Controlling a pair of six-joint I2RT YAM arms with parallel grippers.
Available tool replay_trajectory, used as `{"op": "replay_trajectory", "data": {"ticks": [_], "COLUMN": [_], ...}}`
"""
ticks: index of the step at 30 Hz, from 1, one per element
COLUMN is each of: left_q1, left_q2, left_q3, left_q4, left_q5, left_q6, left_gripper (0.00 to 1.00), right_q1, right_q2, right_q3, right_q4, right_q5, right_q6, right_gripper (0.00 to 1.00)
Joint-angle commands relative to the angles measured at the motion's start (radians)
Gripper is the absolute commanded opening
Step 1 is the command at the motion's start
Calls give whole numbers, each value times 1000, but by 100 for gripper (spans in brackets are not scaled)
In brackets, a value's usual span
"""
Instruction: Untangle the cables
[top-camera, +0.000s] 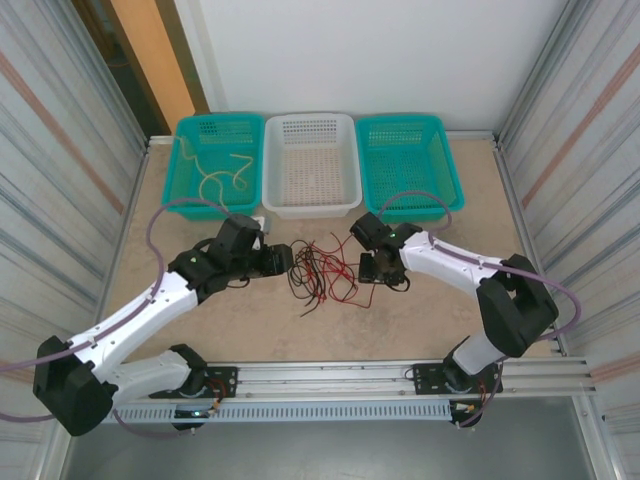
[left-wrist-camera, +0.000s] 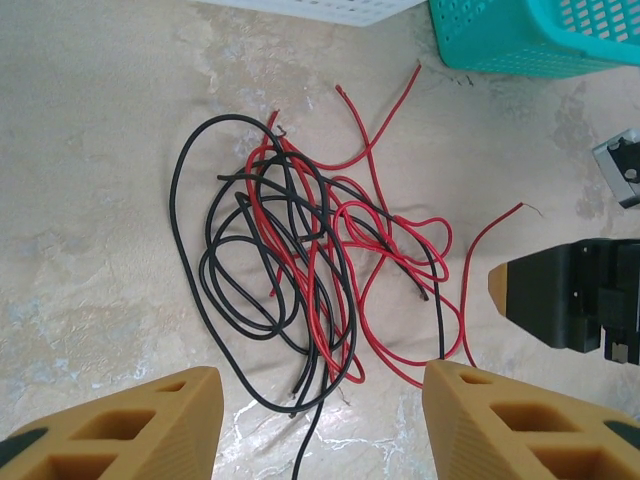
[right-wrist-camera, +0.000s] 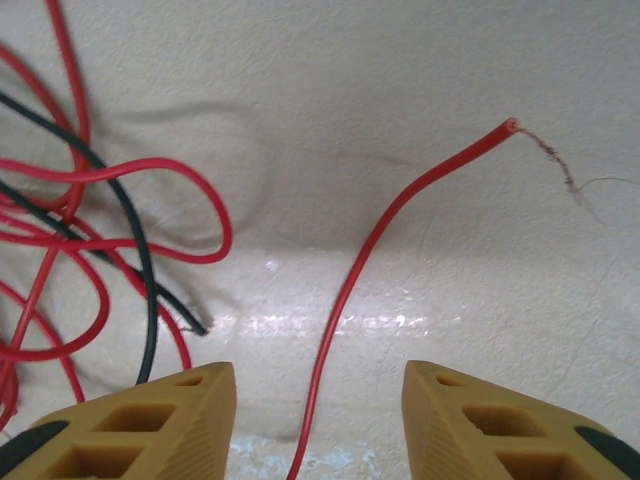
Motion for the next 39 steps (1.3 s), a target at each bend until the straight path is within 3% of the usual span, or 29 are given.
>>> {"op": "replay_trajectory", "data": {"ticks": [1, 8, 11, 12, 16, 20, 23, 28, 35, 39], "left_q1": [3, 3, 3, 4, 4, 2, -8, -69, -132, -132], "left_q2": [-32, -37, -45, -46, -26, -16, -4, 65, 173, 242], "left_q3": [-9, -12, -11, -10, 9, 46, 81, 167, 302, 370], "left_q4": [4, 5, 2, 6, 22, 74, 141, 279, 394, 406], "left_q5": [8, 26, 7, 4, 27, 92, 134, 197, 216, 245], "left_q6": [15, 17, 22, 26, 43, 73, 100, 178, 290, 289], "left_gripper": [56, 55, 56, 56, 57, 59, 63, 70, 76, 71], "right_q1": [-68, -126, -130, -129, -128, -45, 57, 209, 257, 252], "right_q2": [42, 193, 224, 231, 201, -2, -153, -270, -331, -326], "right_q3": [3, 118, 140, 141, 141, 177, 295, 509, 613, 654], "right_q4": [21, 88, 101, 102, 88, 22, -46, -53, 78, 100], "right_q5": [59, 93, 77, 79, 83, 170, 282, 380, 258, 225], "right_q6": [46, -14, -13, -15, -33, -85, -167, -322, -401, -394], "right_gripper": [43, 41, 34, 31, 0, 0, 0, 0, 0, 0]}}
